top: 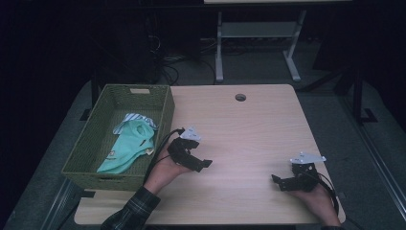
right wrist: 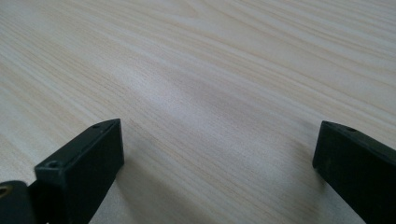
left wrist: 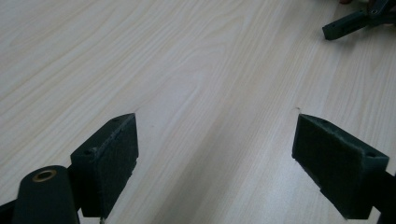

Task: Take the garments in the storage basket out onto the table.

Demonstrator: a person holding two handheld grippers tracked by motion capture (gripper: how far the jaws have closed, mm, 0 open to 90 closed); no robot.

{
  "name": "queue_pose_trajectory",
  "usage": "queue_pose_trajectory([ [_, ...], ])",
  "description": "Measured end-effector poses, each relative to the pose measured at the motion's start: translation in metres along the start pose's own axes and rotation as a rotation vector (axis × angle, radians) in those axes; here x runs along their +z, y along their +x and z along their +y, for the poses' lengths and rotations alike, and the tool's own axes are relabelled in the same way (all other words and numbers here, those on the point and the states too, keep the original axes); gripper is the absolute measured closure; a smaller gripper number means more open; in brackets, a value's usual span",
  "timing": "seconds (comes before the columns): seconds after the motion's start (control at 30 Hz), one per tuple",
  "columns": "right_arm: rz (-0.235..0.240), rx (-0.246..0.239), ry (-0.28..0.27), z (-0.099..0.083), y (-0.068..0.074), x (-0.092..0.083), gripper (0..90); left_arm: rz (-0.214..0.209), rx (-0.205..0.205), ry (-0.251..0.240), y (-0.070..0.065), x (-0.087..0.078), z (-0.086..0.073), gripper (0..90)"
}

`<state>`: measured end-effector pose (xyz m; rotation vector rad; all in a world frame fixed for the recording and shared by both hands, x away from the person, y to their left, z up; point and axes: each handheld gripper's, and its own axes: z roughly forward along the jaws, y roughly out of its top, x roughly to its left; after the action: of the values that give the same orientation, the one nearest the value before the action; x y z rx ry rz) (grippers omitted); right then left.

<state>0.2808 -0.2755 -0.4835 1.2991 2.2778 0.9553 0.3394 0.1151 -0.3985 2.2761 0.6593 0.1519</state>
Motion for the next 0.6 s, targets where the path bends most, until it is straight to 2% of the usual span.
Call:
queue_pose_trajectory([
  [0.1,-0.001,-0.001,0.000,0.000,0.000,0.000,1.3,-0.015,-0.007,-0.008,0.001,-0.001,0.002,14.0],
  [0.2,-0.001,0.005,-0.001,0.000,0.000,0.000,1.3,-0.017,0.012,0.001,0.002,-0.002,0.005,13.9],
  [0.23,-0.001,0.004,-0.001,0.000,0.000,0.000,1.3,-0.020,0.002,-0.005,0.001,-0.002,0.005,13.9],
  [0.43,-0.002,0.002,-0.001,0.000,0.000,0.000,1.3,-0.028,0.024,-0.003,0.002,-0.009,0.012,13.9],
  [0.57,-0.005,0.005,-0.001,0.000,0.000,0.000,1.3,-0.034,0.029,-0.012,0.005,-0.012,0.015,13.9],
  [0.6,-0.006,0.005,-0.002,0.000,0.000,0.000,1.3,-0.034,0.020,-0.017,0.004,-0.013,0.016,13.9],
])
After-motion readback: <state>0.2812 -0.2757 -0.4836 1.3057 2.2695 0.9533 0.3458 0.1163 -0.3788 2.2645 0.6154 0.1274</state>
